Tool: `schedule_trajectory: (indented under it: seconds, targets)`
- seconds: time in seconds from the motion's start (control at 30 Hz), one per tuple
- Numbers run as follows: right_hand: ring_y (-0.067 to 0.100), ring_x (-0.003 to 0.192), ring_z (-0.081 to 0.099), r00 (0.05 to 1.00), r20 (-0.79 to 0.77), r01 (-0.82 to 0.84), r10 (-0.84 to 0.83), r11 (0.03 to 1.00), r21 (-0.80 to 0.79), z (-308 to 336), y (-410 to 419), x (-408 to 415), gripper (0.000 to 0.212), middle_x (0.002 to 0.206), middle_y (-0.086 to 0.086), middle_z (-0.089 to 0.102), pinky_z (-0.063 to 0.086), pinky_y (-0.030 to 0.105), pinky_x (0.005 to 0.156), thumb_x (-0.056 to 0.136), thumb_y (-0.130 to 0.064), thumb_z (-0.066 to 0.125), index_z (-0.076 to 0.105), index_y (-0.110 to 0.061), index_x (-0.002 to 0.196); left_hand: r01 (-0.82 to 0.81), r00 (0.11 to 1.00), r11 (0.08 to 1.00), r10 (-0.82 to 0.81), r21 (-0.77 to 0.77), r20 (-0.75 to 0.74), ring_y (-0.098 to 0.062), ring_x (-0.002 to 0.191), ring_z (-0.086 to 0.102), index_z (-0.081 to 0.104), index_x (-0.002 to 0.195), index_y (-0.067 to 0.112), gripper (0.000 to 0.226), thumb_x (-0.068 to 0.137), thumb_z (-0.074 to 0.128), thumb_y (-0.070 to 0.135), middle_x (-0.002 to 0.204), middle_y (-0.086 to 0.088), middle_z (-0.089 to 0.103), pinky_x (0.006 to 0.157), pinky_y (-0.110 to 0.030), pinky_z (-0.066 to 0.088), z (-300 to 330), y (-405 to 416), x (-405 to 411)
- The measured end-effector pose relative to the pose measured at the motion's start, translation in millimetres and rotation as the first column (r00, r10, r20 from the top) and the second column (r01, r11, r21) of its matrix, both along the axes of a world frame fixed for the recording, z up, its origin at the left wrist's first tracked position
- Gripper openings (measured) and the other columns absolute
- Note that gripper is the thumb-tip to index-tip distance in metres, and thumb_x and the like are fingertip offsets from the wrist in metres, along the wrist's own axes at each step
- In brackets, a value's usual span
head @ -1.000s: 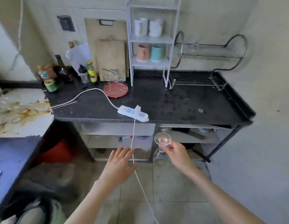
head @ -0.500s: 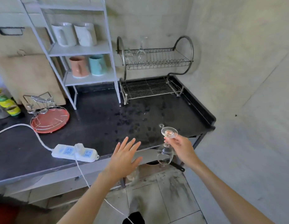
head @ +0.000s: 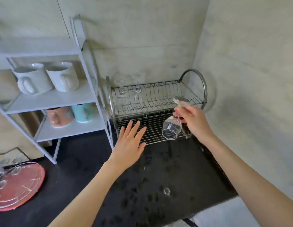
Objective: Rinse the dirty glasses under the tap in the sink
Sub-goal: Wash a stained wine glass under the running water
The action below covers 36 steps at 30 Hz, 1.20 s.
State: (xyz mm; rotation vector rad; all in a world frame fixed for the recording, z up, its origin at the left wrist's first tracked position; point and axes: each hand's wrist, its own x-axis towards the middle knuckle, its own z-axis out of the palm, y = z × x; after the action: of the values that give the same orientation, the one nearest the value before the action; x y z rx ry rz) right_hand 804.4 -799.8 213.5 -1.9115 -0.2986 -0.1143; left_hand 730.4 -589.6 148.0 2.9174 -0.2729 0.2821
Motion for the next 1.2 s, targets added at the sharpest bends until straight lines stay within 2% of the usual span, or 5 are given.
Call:
schedule_trajectory:
  seconds: [0.23, 0.5, 0.8, 0.93, 1.2]
  targets:
    - [0.011, 0.081, 0.063, 0.993, 0.108, -0.036, 0.046, 0.994, -0.099, 32, 26, 139, 0.024, 0.091, 0.0, 0.067, 0.052, 0.026, 0.078, 0.096, -0.028, 0.048, 0.065, -0.011, 0.103, -0.169, 0.986, 0.976, 0.167, 0.137, 0.027, -0.027, 0.141, -0.01, 0.009, 0.149, 0.023, 0.062, 0.097, 0.041, 0.035, 0.156, -0.006, 0.002, 0.112, -0.046, -0.009, 3, 0, 81]
    - [0.008, 0.047, 0.038, 0.985, 0.015, -0.167, 0.175, 0.959, -0.229, -15, 68, 223, 0.026, 0.075, 0.005, 0.064, 0.033, 0.014, 0.042, 0.096, -0.023, 0.05, 0.067, -0.004, 0.099, -0.301, 0.945, 0.911, 0.324, 0.283, -0.038, -0.032, 0.132, 0.04, 0.035, 0.142, 0.021, 0.063, 0.086, 0.03, 0.05, 0.145, -0.009, 0.042, 0.103, -0.056, 0.03, -15, -4, 91]
    - [0.012, 0.049, 0.041, 0.961, 0.009, -0.266, 0.278, 0.928, -0.261, -35, 85, 235, 0.029, 0.084, 0.016, 0.068, 0.037, 0.026, 0.054, 0.095, -0.026, 0.05, 0.067, -0.002, 0.095, -0.32, 0.937, 0.894, 0.347, 0.313, -0.034, -0.027, 0.133, 0.038, 0.033, 0.143, 0.024, 0.063, 0.085, 0.031, 0.05, 0.146, -0.005, 0.041, 0.105, -0.053, 0.025, -15, -5, 90]
    - [0.03, 0.086, 0.065, 0.957, 0.017, -0.276, 0.289, 0.928, -0.249, -38, 82, 232, 0.028, 0.1, 0.015, 0.069, 0.051, 0.039, 0.082, 0.096, -0.026, 0.05, 0.064, -0.006, 0.108, -0.304, 0.935, 0.902, 0.344, 0.307, -0.083, -0.026, 0.135, 0.035, 0.029, 0.144, 0.025, 0.064, 0.085, 0.03, 0.051, 0.147, -0.005, 0.039, 0.106, -0.052, 0.021, -14, -5, 90]
    - [0.018, 0.115, 0.055, 0.947, -0.059, -0.321, 0.317, 0.912, -0.255, -35, 73, 227, 0.038, 0.127, 0.006, 0.058, 0.041, 0.025, 0.092, 0.094, -0.03, 0.053, 0.054, -0.007, 0.124, -0.275, 0.943, 0.94, 0.305, 0.201, -0.135, -0.016, 0.139, -0.02, -0.015, 0.14, 0.038, 0.073, 0.074, -0.001, 0.064, 0.153, 0.006, -0.013, 0.106, -0.037, -0.023, -5, -3, 92]
